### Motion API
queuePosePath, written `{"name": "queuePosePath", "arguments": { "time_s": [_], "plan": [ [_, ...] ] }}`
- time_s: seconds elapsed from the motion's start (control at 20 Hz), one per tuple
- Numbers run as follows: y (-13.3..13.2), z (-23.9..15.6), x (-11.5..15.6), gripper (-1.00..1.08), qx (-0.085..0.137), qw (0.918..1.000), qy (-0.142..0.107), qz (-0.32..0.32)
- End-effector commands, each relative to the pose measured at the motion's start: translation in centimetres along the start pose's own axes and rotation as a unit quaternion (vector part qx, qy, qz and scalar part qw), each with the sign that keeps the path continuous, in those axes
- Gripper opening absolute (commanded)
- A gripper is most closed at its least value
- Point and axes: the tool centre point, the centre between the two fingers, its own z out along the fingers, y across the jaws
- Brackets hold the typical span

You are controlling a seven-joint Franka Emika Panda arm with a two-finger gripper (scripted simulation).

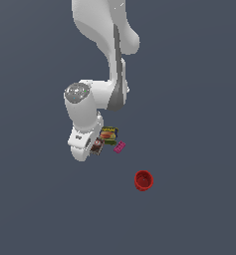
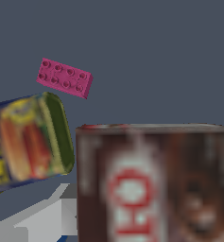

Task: Pick up a designated object from a clutter of objects.

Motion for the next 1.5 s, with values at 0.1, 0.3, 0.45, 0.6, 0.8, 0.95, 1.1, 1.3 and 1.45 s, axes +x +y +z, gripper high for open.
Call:
{"name": "queuePosePath", "arguments": {
  "time_s": [0.1, 0.3, 0.45, 0.6, 0.8, 0.95, 1.1, 1.3, 1.45],
  "plan": [
    [0.1, -4.7, -2.2, -1.00, 0.000, 1.0000, 0.001, 0.000],
    [0.2, -9.2, -4.4, -1.00, 0.000, 1.0000, 0.001, 0.000],
    [0.3, -12.5, -5.9, -1.00, 0.000, 1.0000, 0.001, 0.000],
    [0.4, -15.7, -7.4, -1.00, 0.000, 1.0000, 0.002, 0.000],
    [0.6, -19.8, -9.4, -1.00, 0.000, 1.0000, 0.001, 0.000],
    [0.8, -22.3, -10.6, -1.00, 0.000, 1.0000, 0.001, 0.000],
    [0.9, -24.4, -11.6, -1.00, 0.000, 1.0000, 0.001, 0.000],
    [1.2, -26.5, -12.6, -1.00, 0.000, 1.0000, 0.000, 0.000],
    [1.3, -27.5, -13.1, -1.00, 0.000, 1.0000, 0.000, 0.000]
  ]
}}
